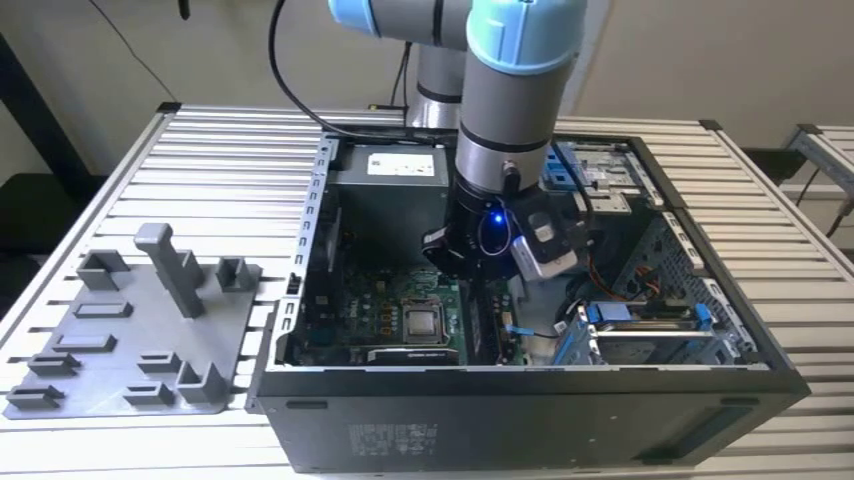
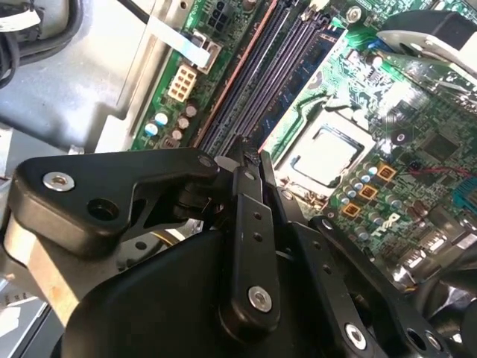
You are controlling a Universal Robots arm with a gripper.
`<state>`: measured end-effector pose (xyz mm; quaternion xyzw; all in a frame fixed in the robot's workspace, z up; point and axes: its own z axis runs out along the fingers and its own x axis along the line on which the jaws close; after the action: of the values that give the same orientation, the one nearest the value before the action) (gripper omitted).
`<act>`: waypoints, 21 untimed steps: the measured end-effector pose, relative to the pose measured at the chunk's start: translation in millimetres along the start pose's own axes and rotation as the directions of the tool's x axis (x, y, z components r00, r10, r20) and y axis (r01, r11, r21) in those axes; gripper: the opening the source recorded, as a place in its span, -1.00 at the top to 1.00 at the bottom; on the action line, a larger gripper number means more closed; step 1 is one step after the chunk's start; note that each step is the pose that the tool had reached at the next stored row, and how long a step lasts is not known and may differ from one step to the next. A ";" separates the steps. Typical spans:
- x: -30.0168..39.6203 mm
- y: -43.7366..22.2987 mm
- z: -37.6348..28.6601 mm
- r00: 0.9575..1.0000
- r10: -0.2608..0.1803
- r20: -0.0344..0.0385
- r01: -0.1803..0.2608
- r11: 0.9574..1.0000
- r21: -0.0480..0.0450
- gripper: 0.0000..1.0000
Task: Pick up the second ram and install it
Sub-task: 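Insert the second ram into the second slot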
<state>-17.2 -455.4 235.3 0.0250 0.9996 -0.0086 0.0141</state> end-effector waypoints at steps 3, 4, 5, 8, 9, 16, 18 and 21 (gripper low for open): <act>-0.2 0.0 0.9 1.000 -0.003 0.000 0.003 1.000 0.000 0.72; -0.4 0.0 1.3 1.000 -0.006 0.000 0.006 1.000 0.000 0.72; -0.5 -0.1 1.7 1.000 -0.009 0.000 0.009 1.000 0.000 0.72; -0.8 -0.2 2.7 1.000 -0.014 0.000 0.014 1.000 -0.001 0.72; -0.9 -0.4 3.0 1.000 -0.014 0.000 0.014 1.000 -0.001 0.72; -1.9 -2.1 5.6 1.000 -0.014 0.000 0.014 1.000 0.000 0.72; -2.2 -2.1 6.6 1.000 -0.014 0.000 0.014 1.000 -0.001 0.72; -2.3 -2.1 8.0 1.000 -0.014 0.000 0.014 1.000 0.000 0.72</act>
<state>-14.8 -457.7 227.4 0.0181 0.9997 -0.0085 0.0142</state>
